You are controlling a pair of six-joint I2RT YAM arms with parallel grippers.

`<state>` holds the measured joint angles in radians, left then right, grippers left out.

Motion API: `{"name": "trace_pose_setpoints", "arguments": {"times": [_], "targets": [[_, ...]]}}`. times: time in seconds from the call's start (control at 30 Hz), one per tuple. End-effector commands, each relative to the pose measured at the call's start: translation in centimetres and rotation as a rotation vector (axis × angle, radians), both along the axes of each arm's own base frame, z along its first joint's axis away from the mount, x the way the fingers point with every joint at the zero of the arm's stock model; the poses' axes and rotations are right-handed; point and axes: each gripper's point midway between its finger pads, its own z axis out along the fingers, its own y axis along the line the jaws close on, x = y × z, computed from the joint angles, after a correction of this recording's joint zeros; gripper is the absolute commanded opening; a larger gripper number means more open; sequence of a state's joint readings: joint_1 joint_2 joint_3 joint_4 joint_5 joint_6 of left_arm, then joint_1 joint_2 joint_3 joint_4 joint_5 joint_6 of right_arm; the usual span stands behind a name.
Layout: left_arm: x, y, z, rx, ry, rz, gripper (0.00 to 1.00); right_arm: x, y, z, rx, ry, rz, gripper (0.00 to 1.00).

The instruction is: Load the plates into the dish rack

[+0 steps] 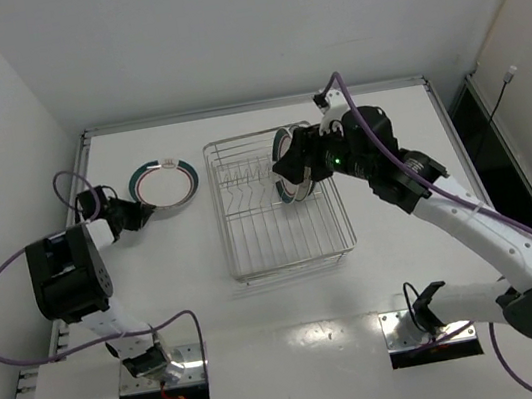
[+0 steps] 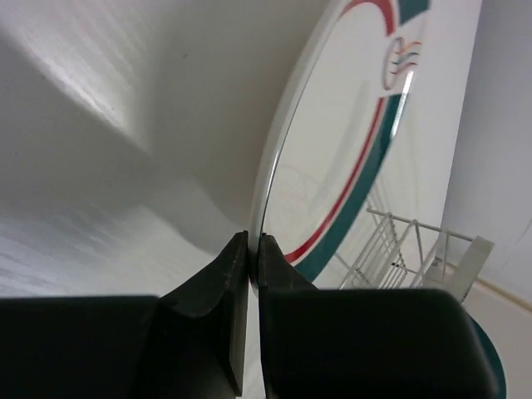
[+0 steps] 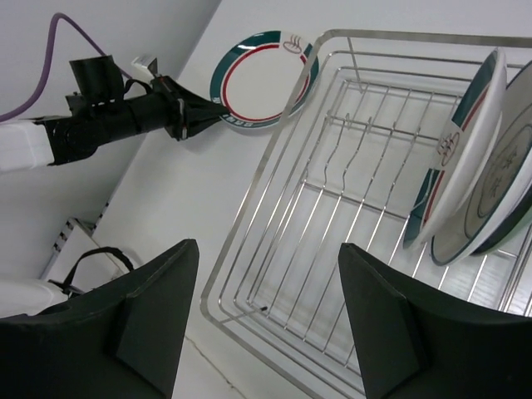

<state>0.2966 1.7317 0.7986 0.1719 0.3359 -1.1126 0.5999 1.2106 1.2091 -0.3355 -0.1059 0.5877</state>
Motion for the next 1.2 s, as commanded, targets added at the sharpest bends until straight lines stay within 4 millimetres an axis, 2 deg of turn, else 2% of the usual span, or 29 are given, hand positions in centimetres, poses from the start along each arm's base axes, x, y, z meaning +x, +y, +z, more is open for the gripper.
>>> {"name": "trace_pose_setpoints", "arguments": {"times": [0.0,0.03,0.1,0.13,0.17,0.2,0.23,0.37,0.4,0.43,0.5,0.53,0.6,0.63,0.67,0.7,0.73,0.8,0.9,1.0,1.17], "targets": [[2.4,1.7,8.4,0.096,-0.182,-0.018,0.0,-0.4,0.2,3.3,0.097,-0.13,0.03,0.65],[2.5,1.7,9.9,0.105,-0.208,-0.017,0.0,-0.5,0.1,2.7,0.092,-0.141,0.033,0.65],[2.4,1.6,12.7,0.129,-0.253,-0.034,0.0,-0.5,0.3,4.3,0.145,-0.233,0.046,0.65],[2.6,1.7,15.9,0.168,-0.319,-0.043,0.0,-0.7,0.3,5.2,0.198,-0.286,0.043,0.67],[2.6,1.5,17.2,0.169,-0.337,-0.051,0.0,-0.9,0.2,5.5,0.227,-0.298,0.041,0.67],[2.3,1.5,18.0,0.182,-0.339,-0.059,0.0,-0.8,0.3,4.8,0.252,-0.278,0.027,0.67],[2.1,1.2,19.9,0.189,-0.383,-0.07,0.0,-1.0,0.2,5.4,0.28,-0.288,0.025,0.67],[0.8,-1.5,22.3,0.088,-0.474,-0.156,0.0,-0.2,0.3,5.1,0.287,-0.231,-0.002,0.67],[-0.2,-3.4,23.5,0.046,-0.531,-0.19,0.0,0.7,0.7,3.7,0.252,-0.143,-0.012,0.68],[-0.3,-4.1,23.0,0.024,-0.531,-0.196,0.0,0.3,1.0,3.7,0.255,-0.137,0.015,0.68],[-1.6,-6.2,24.2,-0.004,-0.587,-0.249,0.0,0.6,2.2,3.0,0.251,-0.09,0.072,0.68],[-2.1,-7.6,23.8,-0.021,-0.587,-0.276,0.0,0.1,2.8,2.5,0.264,-0.053,0.124,0.68],[-3.0,-8.8,24.2,-0.026,-0.608,-0.312,0.0,-0.4,3.7,3.3,0.309,-0.06,0.202,0.68],[-3.6,-9.3,25.2,-0.02,-0.634,-0.323,0.0,-0.6,3.9,3.5,0.326,-0.067,0.222,0.68],[-4.1,-9.9,25.2,-0.036,-0.634,-0.343,0.0,-0.6,3.8,3.0,0.342,-0.055,0.223,0.68],[-4.5,-10.2,25.2,-0.041,-0.637,-0.355,0.0,-0.7,3.9,3.8,0.371,-0.09,0.256,0.7],[-5.0,-10.6,25.9,-0.036,-0.659,-0.366,0.0,-0.8,4.2,2.6,0.385,-0.056,0.268,0.7],[-5.7,-11.3,25.6,-0.043,-0.646,-0.392,0.0,-0.5,3.8,2.7,0.425,-0.065,0.292,0.7],[-6.8,-12.0,25.4,-0.042,-0.637,-0.426,0.0,-0.6,4.0,0.4,0.482,0.032,0.339,0.7],[-8.3,-13.1,25.2,-0.064,-0.641,-0.461,0.0,-0.5,3.7,-0.6,0.55,0.08,0.353,0.7],[-9.9,-14.5,25.2,-0.087,-0.635,-0.496,0.0,-0.8,3.5,0.0,0.645,0.063,0.403,0.7]]}}
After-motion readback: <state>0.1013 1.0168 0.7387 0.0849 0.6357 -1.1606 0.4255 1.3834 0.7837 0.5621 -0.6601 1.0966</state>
